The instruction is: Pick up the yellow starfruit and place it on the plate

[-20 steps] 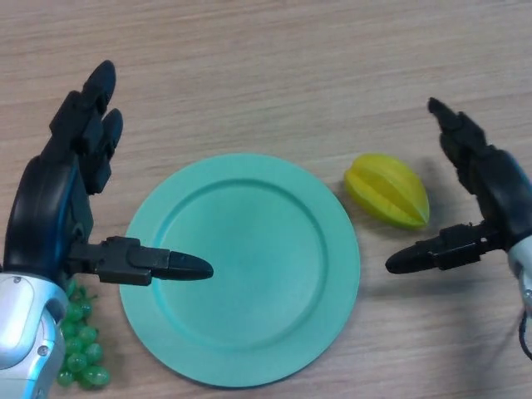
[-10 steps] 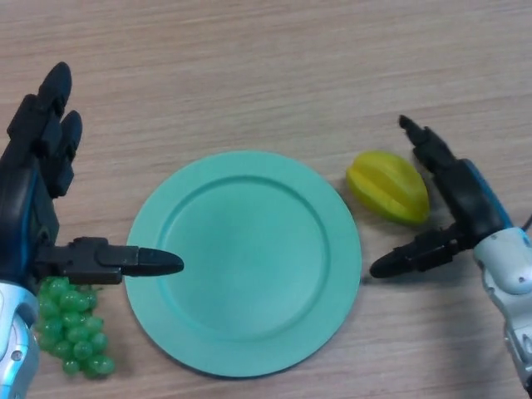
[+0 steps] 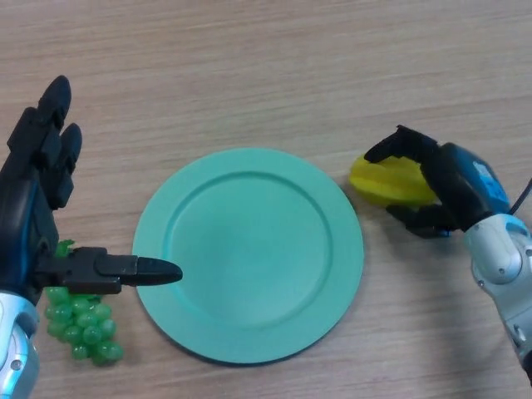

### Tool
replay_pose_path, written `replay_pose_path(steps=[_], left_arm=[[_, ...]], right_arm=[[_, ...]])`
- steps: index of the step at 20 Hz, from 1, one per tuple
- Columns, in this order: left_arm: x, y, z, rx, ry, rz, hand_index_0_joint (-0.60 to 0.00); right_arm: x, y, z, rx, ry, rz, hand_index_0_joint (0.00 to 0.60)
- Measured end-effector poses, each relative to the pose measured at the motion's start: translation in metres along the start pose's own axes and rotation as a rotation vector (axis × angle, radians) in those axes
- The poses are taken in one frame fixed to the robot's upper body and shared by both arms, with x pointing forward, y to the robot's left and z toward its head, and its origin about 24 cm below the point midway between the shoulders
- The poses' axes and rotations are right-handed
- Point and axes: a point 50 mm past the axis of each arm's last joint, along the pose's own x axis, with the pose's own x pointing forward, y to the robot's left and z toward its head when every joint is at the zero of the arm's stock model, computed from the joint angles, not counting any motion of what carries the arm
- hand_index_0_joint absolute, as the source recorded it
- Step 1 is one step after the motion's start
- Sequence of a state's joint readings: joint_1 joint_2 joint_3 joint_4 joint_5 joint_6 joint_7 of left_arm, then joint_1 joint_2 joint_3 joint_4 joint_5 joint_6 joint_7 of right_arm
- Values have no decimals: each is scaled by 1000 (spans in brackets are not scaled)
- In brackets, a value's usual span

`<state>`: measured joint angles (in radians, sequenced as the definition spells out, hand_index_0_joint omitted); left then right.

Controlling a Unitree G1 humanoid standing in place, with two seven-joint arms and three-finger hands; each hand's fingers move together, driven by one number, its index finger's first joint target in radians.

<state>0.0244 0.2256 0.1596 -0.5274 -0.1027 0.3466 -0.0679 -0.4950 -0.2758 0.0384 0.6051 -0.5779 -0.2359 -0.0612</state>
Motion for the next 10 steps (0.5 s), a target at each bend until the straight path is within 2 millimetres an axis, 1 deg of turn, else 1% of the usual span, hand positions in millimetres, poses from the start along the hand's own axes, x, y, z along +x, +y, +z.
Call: replay_pose_path(steps=[3, 4, 5, 6, 8, 10], left_arm=[[-1, 0, -1, 0, 3, 0, 0], [-1, 0, -1, 0, 2, 1, 0], [-1, 0, -1, -2, 1, 0, 0], [-1, 0, 0, -3, 1, 0, 0], [-1, 0, 0, -3, -1, 1, 0], [-1, 0, 1, -24, -6, -2, 0]], right_arm=[[1, -10, 8, 32, 0, -47, 600], [1, -16, 16, 51, -21, -68, 600], [1, -21, 21, 92, -34, -85, 600], [1, -27, 30, 145, -55, -113, 600], [0, -32, 44, 192, -102, -126, 600], [-2, -33, 48, 219, -104, -125, 600]])
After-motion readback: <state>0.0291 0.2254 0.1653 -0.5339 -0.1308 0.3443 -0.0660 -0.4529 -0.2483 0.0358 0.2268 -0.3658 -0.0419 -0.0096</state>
